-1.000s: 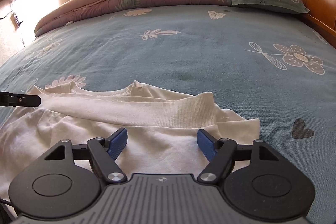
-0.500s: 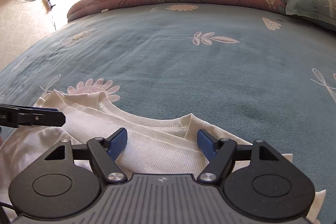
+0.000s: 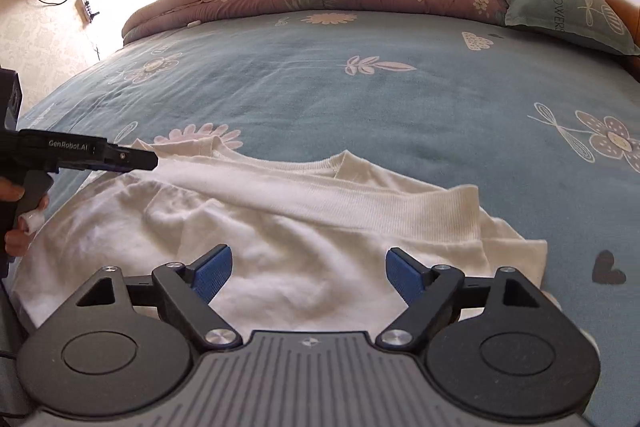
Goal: Fold clothes
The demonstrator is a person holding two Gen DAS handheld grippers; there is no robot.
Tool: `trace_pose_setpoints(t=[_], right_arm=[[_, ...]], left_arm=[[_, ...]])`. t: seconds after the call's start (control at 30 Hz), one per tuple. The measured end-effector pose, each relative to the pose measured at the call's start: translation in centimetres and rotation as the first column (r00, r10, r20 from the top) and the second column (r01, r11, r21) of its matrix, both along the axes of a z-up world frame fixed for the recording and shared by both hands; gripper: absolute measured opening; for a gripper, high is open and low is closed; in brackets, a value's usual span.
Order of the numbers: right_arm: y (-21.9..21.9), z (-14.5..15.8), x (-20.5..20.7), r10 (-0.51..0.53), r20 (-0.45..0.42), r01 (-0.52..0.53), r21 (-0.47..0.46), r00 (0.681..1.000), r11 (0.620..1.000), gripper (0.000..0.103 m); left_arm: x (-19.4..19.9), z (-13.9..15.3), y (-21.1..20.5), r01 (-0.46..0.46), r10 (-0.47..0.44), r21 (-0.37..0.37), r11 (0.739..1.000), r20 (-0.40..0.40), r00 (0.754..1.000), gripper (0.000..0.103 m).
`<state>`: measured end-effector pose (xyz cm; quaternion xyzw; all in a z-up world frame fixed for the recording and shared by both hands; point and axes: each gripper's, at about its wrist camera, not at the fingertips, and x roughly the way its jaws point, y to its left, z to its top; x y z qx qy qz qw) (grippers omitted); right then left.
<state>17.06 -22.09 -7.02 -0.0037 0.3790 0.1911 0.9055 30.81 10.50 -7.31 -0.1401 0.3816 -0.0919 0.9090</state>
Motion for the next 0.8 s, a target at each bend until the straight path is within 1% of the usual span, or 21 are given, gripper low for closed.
trace_pose_setpoints(t=[0.07,0.1,0.13,0.2,0.23,0.33,0.4,0.43,0.5,0.57,0.63,0.73,0.77,0.8], right_arm=[[-0.5,-0.9,-1.2,-0.013,-0.027,0.012,-0.011,1.000,1.000,0.089],[-0.8,-1.2,-1.7,-0.016,-0.018,0.015,-0.006,1.000,1.000,0.090],[-0.8,-1.4,-1.9,-0.016,-0.012,0.016,0.000,1.000,1.000,0.092],[-0.8,-1.7,-2.1,-0.016,-0.004,0.016,0.010,1.000,1.000,0.101],[-0.7,-1.8,-1.9,-0.015,-0.007,0.015,0.013,1.000,1.000,0.103],[0.1,-1.9,-1.6,-0.029,-0.007,0.029,-0.018,1.000,0.999,0.103],[0.2,-2.1,-1.6,-0.032,-0.002,0.032,-0.022,0.999,0.999,0.103],[0.1,-2.1,-1.6,-0.032,-0.001,0.032,-0.016,0.999,0.999,0.103],[-0.1,-2.2,-1.7,-0.032,0.002,0.032,-0.006,0.999,0.999,0.103],[-0.3,-2.2,-1.8,-0.035,0.005,0.035,0.004,0.999,0.999,0.103],[-0.1,-2.3,-1.9,-0.039,0.013,0.039,-0.002,0.999,0.999,0.103],[0.2,-2.4,-2.0,-0.041,0.025,0.042,-0.020,0.999,0.999,0.103],[0.2,-2.5,-2.0,-0.040,0.027,0.040,-0.021,0.999,0.999,0.103],[0.2,-2.5,-2.1,-0.038,0.030,0.039,-0.022,0.999,0.999,0.103]], left_arm=[[-0.7,1.3,0.0,-0.005,0.004,0.030,1.000,0.031,1.000,0.074],[-1.0,1.9,0.1,-0.005,0.004,0.028,1.000,0.041,0.999,0.074],[-1.4,2.4,0.2,-0.003,0.003,0.009,1.000,0.043,0.999,0.074],[-2.2,2.6,0.3,0.009,-0.009,-0.017,1.000,0.035,0.999,0.074],[-2.5,2.4,0.2,0.014,-0.014,-0.022,1.000,0.021,1.000,0.075],[-3.0,0.9,0.3,0.009,-0.011,-0.037,0.999,-0.038,0.999,0.075],[-3.1,-0.1,0.6,-0.021,0.020,-0.010,1.000,-0.092,0.996,0.074],[-3.3,-0.1,0.8,-0.034,0.034,0.000,0.999,-0.093,0.995,0.074],[-4.3,0.9,1.2,-0.042,0.042,-0.008,0.999,-0.074,0.996,0.074],[-5.2,2.0,1.2,-0.026,0.024,-0.021,0.999,-0.060,0.998,0.076],[-6.2,2.6,0.6,0.016,-0.018,-0.035,0.999,-0.053,0.998,0.078],[-7.6,2.1,-0.4,0.072,-0.076,-0.065,0.995,-0.059,0.995,0.080],[-7.8,1.5,-0.6,0.070,-0.075,-0.069,0.995,-0.071,0.995,0.080],[-8.0,0.9,-0.4,0.041,-0.047,-0.063,0.997,-0.094,0.994,0.080]])
